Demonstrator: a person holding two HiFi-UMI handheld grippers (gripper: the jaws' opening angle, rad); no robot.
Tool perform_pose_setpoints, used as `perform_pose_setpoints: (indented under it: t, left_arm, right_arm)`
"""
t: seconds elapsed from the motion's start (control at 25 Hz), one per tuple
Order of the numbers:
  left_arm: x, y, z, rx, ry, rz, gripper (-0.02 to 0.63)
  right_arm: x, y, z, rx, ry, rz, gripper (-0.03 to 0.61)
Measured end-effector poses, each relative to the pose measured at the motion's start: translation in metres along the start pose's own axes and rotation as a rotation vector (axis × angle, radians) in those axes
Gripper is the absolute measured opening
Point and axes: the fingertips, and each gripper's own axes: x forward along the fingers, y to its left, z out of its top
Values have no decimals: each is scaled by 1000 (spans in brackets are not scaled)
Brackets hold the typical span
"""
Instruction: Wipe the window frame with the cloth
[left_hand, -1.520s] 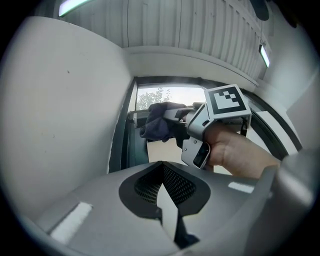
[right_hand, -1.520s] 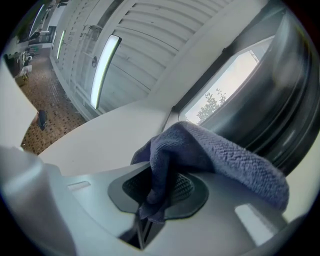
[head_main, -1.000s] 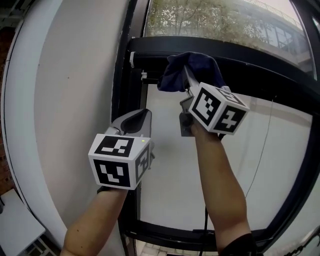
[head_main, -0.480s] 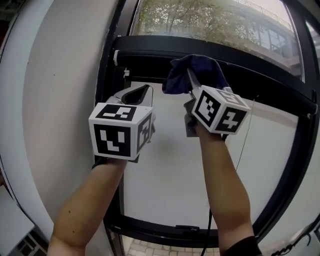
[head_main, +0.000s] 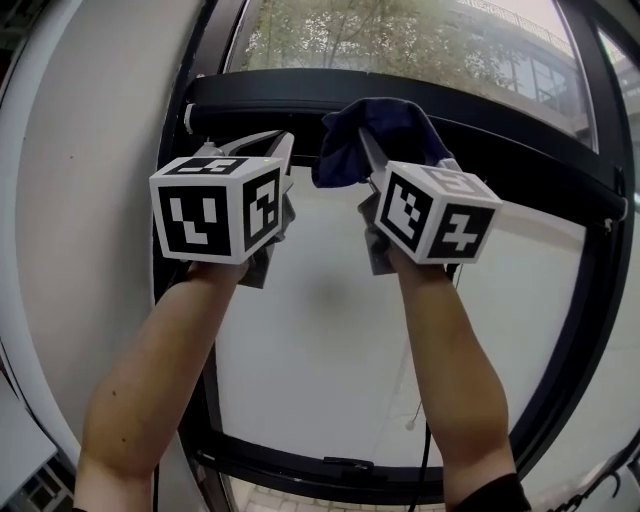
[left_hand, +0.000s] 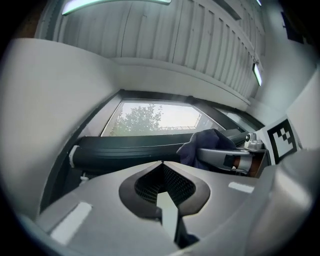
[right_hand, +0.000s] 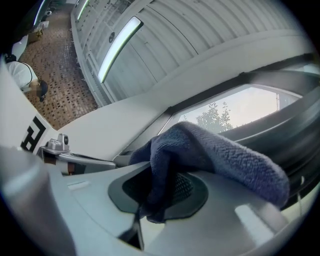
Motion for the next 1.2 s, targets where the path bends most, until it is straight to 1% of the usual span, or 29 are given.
perform_pose_setpoints:
  t: [0.08,0.24,0.32,0.52,0.64,0.72,0.88,0.92,1.04,1.12,1.2]
  left_arm:
    - [9,-7,1,-44,5,-11,-6]
    - [26,-35,4,-37,11,-32,-6]
    - [32,-45,4,-46,10,-42,-6]
    - [31,-58,3,-87,22,-101,-6]
    - [30,-67,4,-77,29,-116,-6]
    - [32,-80,8,-78,23,-114,-6]
    - [43,-119,23,2,-13,-89,-6]
    - [46,-127,26,2,-17,-85,-6]
    - [57,-144,24,-54,5,-78,-6]
    - [62,-153,21,-67,21,-56,-6]
    - [67,-161,20,-85,27,-45,-6]
  right_arm:
    - [-7,-9,4,-6,-2,1,66]
    - [-27,-37,9,-21,5,-21,66]
    - [-35,-50,9,-27,13,-34,65]
    - [-41,-53,12,-33,35,-76,66]
    - [-48,-55,13,-33,47,-99,66]
    - [-56,-66,13,-36,50,-100,66]
    - [-77,-99,14,-58,48,-67,66]
    - [-81,-104,15,-68,52,-55,66]
    - [-91,-114,20,-124,63,-31,66]
    - [-97,-122,24,-152,67,-25,66]
    - [-103,-131,27,-158,69,-26,66]
